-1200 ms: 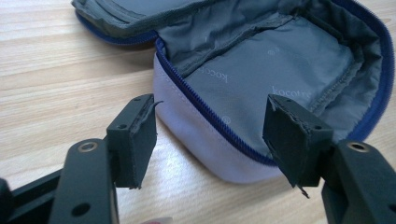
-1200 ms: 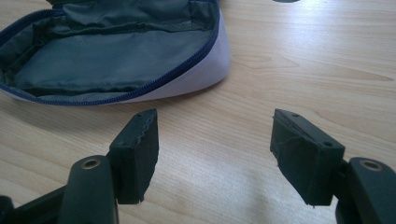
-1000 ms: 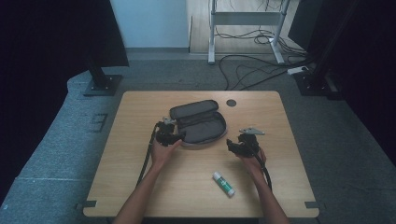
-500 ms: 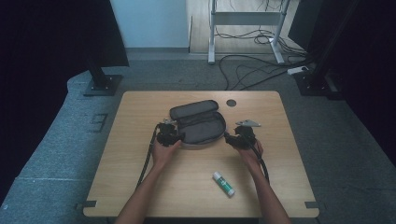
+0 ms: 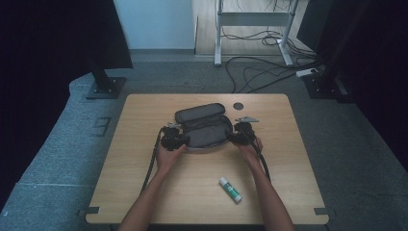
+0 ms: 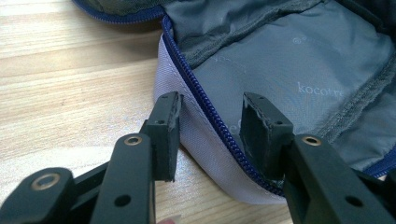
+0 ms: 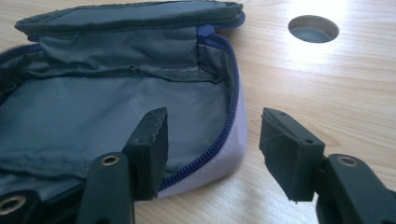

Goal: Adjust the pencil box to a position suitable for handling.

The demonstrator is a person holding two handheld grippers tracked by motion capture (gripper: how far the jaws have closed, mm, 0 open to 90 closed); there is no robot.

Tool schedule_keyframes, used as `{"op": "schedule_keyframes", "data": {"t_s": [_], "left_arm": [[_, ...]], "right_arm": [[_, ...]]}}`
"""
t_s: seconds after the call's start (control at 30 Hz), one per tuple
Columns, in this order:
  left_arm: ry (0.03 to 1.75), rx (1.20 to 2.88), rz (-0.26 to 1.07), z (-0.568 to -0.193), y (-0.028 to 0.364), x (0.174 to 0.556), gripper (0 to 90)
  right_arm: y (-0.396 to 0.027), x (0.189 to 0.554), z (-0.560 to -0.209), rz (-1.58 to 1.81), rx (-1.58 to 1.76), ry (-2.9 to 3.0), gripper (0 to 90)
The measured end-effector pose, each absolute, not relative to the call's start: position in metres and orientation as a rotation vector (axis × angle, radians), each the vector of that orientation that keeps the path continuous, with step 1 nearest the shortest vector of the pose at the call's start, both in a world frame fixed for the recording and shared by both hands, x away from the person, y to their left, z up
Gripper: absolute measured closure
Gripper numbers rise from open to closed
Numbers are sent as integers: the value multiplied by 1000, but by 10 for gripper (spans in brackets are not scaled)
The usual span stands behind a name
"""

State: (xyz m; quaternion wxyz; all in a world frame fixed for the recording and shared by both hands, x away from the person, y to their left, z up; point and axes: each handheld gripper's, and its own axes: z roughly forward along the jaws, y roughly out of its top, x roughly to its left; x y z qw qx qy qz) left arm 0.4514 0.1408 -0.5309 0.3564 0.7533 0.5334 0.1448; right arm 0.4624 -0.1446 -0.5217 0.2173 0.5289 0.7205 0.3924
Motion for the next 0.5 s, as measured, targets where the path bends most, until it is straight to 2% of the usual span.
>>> {"op": "schedule_keyframes", "data": {"t_s": [0.17, 0.5], "left_arm": [[1378, 1948, 380, -531, 141, 452, 586], [1380, 1951, 399, -533, 141, 453, 662]], "right_arm": [[-143, 465, -527, 1080, 1472, 2003, 445], [-145, 472, -538, 1048, 1505, 2025, 622]]}}
